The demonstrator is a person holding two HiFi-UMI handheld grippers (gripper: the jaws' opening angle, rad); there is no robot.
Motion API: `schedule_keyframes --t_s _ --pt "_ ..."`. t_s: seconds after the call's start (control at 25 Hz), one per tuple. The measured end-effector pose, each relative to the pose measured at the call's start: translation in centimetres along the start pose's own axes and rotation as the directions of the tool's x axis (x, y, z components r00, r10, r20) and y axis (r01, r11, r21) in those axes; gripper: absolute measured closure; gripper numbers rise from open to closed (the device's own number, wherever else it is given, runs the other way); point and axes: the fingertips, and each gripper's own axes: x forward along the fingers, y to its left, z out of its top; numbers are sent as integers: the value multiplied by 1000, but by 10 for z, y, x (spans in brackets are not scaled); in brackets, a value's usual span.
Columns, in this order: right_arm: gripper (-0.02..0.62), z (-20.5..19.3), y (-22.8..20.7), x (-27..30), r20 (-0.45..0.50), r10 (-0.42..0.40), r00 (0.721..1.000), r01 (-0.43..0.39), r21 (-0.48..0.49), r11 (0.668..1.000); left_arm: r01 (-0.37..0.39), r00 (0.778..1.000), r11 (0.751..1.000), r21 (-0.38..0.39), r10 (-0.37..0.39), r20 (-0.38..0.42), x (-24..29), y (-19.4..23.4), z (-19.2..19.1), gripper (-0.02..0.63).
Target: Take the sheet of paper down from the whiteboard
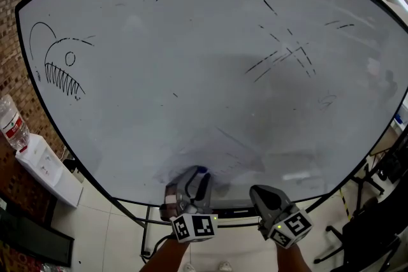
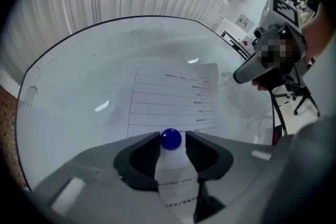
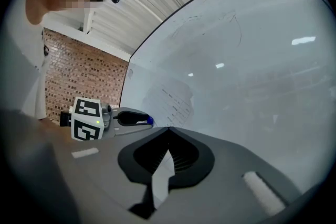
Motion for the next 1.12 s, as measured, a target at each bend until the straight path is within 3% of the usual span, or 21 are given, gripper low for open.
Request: schedule_keyframes --t_s 0.28,0.56,0.68,0.8,0.92,0.96,1.04,1.12 --pt "589 6 -6 -2 14 -2 1000 2 -15 1000 -34 999 999 -38 35 8 0 3 -1 479" --pt "583 20 -37 1 -16 -138 990 134 -150 980 5 1000 994 -112 -3 24 0 5 -2 480" --pt "457 24 -38 8 -38 -113 993 106 -157 982 26 999 991 -135 -22 29 0 4 -4 480" --pt "440 33 -34 16 -15 -84 996 81 -159 984 45 999 987 -156 -40 35 -1 4 -4 479" --pt "442 42 -32 24 7 -78 997 78 -161 984 51 998 985 -166 -45 39 -1 5 -4 480" --pt "468 43 -33 25 9 -85 996 86 -159 984 52 998 983 -173 -46 43 0 5 -4 480" --pt "588 43 -34 27 10 -96 995 97 -149 984 61 997 981 -187 -53 49 -1 4 -4 480" --pt "588 41 -33 27 2 -91 996 91 -142 986 75 996 976 -204 -65 56 -1 3 -5 480"
